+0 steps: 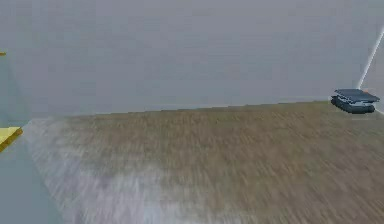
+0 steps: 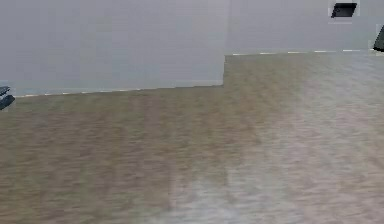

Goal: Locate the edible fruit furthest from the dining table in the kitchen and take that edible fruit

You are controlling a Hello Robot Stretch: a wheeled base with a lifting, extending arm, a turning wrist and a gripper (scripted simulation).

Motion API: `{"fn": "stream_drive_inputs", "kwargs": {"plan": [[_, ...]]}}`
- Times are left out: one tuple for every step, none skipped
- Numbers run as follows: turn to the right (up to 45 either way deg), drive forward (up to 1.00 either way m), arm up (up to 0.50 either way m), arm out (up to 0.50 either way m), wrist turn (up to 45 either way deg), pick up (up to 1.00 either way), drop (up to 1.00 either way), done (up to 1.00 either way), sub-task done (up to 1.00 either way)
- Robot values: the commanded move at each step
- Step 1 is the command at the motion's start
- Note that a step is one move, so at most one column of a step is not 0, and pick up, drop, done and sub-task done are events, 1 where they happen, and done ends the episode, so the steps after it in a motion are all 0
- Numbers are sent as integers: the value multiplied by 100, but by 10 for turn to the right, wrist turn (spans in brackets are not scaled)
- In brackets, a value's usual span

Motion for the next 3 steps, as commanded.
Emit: {"fn": "stream_drive_inputs", "kwargs": {"plan": [[-60,0,0,0,0,0,0,0,0],[0,100,0,0,0,0,0,0,0],[-150,0,0,0,0,0,0,0,0]]}}
